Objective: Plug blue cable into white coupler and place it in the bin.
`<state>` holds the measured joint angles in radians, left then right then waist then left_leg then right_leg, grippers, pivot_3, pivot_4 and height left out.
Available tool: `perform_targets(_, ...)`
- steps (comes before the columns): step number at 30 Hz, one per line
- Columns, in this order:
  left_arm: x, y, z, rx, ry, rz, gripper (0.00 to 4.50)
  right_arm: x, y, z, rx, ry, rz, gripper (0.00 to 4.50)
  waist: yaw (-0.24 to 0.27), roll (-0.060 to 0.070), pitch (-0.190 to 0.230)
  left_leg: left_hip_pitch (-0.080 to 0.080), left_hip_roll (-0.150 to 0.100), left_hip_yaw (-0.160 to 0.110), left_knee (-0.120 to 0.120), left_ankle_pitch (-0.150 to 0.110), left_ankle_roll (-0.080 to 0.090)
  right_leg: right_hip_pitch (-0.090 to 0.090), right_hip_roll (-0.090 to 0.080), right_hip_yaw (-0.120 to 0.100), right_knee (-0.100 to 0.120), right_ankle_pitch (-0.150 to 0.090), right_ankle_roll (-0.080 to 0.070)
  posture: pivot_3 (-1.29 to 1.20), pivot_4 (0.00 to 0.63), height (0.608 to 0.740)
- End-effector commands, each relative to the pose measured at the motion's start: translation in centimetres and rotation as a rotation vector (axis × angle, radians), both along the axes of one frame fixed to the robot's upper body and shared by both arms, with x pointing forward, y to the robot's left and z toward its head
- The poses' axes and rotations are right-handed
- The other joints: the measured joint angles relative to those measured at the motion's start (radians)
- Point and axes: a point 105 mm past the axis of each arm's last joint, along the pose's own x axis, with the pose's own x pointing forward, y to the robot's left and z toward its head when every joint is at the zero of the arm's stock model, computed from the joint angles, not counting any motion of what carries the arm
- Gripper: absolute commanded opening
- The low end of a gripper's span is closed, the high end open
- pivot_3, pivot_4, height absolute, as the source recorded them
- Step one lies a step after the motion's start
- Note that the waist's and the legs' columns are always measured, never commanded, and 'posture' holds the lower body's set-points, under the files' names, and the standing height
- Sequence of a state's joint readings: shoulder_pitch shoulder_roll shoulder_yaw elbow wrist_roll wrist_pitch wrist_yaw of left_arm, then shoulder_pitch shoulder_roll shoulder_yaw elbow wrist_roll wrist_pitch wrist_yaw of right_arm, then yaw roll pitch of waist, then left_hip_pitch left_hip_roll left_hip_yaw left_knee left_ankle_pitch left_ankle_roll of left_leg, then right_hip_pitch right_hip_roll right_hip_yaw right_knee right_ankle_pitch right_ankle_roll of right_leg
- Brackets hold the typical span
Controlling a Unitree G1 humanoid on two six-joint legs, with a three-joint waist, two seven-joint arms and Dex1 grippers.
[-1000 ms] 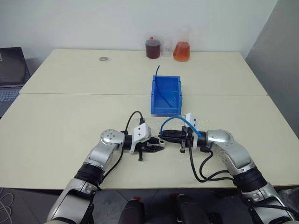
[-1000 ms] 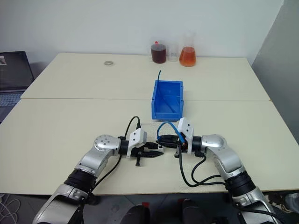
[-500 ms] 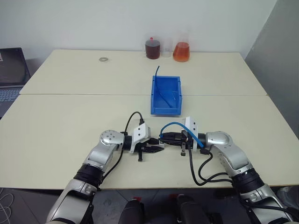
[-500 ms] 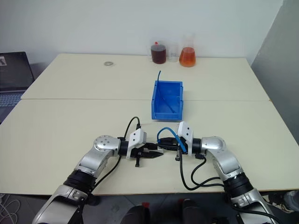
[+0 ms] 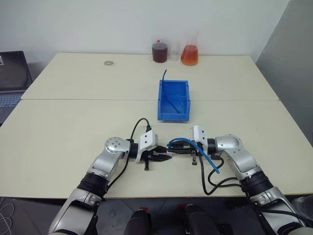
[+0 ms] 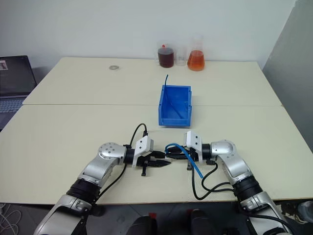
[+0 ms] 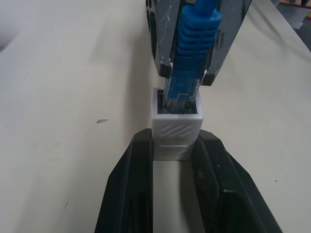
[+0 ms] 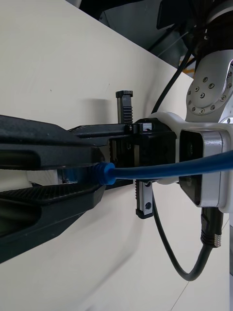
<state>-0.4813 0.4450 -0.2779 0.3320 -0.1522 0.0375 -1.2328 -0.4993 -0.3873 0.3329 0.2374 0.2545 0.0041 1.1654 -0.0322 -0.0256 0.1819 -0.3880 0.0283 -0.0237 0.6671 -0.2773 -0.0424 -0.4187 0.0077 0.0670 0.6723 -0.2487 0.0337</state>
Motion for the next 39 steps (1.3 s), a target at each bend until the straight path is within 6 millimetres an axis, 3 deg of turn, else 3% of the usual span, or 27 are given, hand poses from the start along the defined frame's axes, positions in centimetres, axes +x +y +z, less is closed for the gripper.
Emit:
perform_targets(1, 0.0, -0.2, 1.4, -0.029, -0.055, -0.008, 0.77, -0.7, -0.2, -3.4, -0.078, 0.138, -0.006, 0.13, 0.000, 0.000, 0.000, 0.002, 0.000, 0.001, 0.000, 0.000, 0.000, 0.000, 0.000, 0.001, 0.002, 0.000, 0.000, 0.00, 0.150, 0.740)
perform_targets(7, -0.2, -0.1, 1.4, -0.029, -0.066, -0.002, 0.77, -1.1, -0.3, -4.9, -0.103, 0.168, -0.012, 0.13, -0.002, 0.000, 0.000, 0.011, 0.001, 0.000, -0.001, 0.000, 0.000, 0.006, 0.002, 0.001, 0.006, -0.003, -0.001, 0.00, 0.150, 0.740)
perform_targets(15, 0.0, -0.1, 1.5, -0.034, -0.074, 0.012, 0.77, -1.8, -0.5, -5.7, -0.123, 0.159, 0.007, 0.13, -0.003, 0.000, 0.000, 0.015, 0.001, 0.000, -0.001, 0.000, 0.000, 0.010, 0.002, 0.001, 0.006, -0.004, 0.001, 0.00, 0.150, 0.740)
perform_targets(19, 0.2, -0.1, 1.7, -0.039, -0.081, 0.019, 0.77, -1.1, -0.7, -5.2, -0.100, 0.162, -0.034, 0.13, -0.003, 0.000, -0.001, 0.015, 0.001, 0.000, -0.001, 0.000, 0.000, 0.010, 0.002, 0.001, 0.006, -0.004, 0.001, 0.00, 0.150, 0.740)
perform_targets(20, 0.2, 0.0, 2.0, -0.051, -0.072, 0.020, 0.77, -0.6, -0.7, -4.2, -0.068, 0.150, -0.053, 0.13, -0.003, 0.000, -0.001, 0.015, 0.001, 0.000, -0.001, 0.000, 0.000, 0.010, 0.002, 0.001, 0.006, -0.004, 0.001, 0.00, 0.150, 0.740)
perform_targets(21, 0.1, 0.1, 2.2, -0.059, -0.066, 0.020, 1.48, -0.2, -0.7, -3.5, -0.046, 0.141, -0.065, 0.13, -0.002, 0.000, -0.001, 0.015, 0.001, 0.000, -0.001, 0.000, 0.000, 0.010, 0.002, 0.001, 0.006, -0.004, 0.001, 0.00, 0.150, 0.740)
perform_targets(24, 0.1, 0.4, 3.2, -0.081, -0.070, 0.033, 2.06, 0.6, -0.5, -0.3, 0.043, 0.109, -0.103, 0.13, -0.002, 0.000, 0.000, 0.015, 0.001, 0.000, -0.001, 0.000, 0.000, 0.010, 0.002, 0.001, 0.006, -0.005, 0.001, 0.00, 0.150, 0.740)
perform_targets(28, 0.5, 1.2, 5.7, -0.129, -0.106, 0.116, 2.96, 1.3, -0.5, 5.1, 0.195, 0.127, -0.175, 0.13, -0.001, 0.000, 0.000, 0.012, 0.001, -0.001, -0.001, 0.000, 0.000, 0.007, 0.002, 0.001, 0.007, -0.004, 0.001, 0.00, 0.150, 0.740)
perform_targets(32, 0.1, 2.0, 8.9, -0.204, -0.174, 0.268, 3.80, 3.5, -1.3, 12.2, 0.390, 0.223, -0.320, 0.13, -0.010, 0.001, 0.001, 0.008, 0.002, -0.002, -0.001, 0.000, 0.000, 0.003, 0.001, 0.002, 0.008, -0.004, 0.000, 0.00, 0.150, 0.740)
perform_targets(35, 0.3, 2.3, 10.4, -0.237, -0.235, 0.379, 4.41, 5.3, -1.2, 14.4, 0.428, 0.281, -0.389, 0.13, -0.011, 0.001, 0.001, 0.006, 0.001, -0.003, -0.001, 0.000, 0.000, -0.001, 0.001, 0.002, 0.008, -0.002, -0.003, 0.00, 0.150, 0.740)
perform_targets(39, 0.9, 2.3, 12.0, -0.308, -0.260, 0.521, 4.47, 9.3, -0.6, 14.8, 0.418, 0.383, -0.530, 0.13, -0.013, 0.001, 0.000, 0.006, 0.001, -0.001, -0.002, 0.000, 0.000, 0.000, 0.001, 0.001, 0.008, -0.002, -0.003, 0.00, 0.150, 0.740)
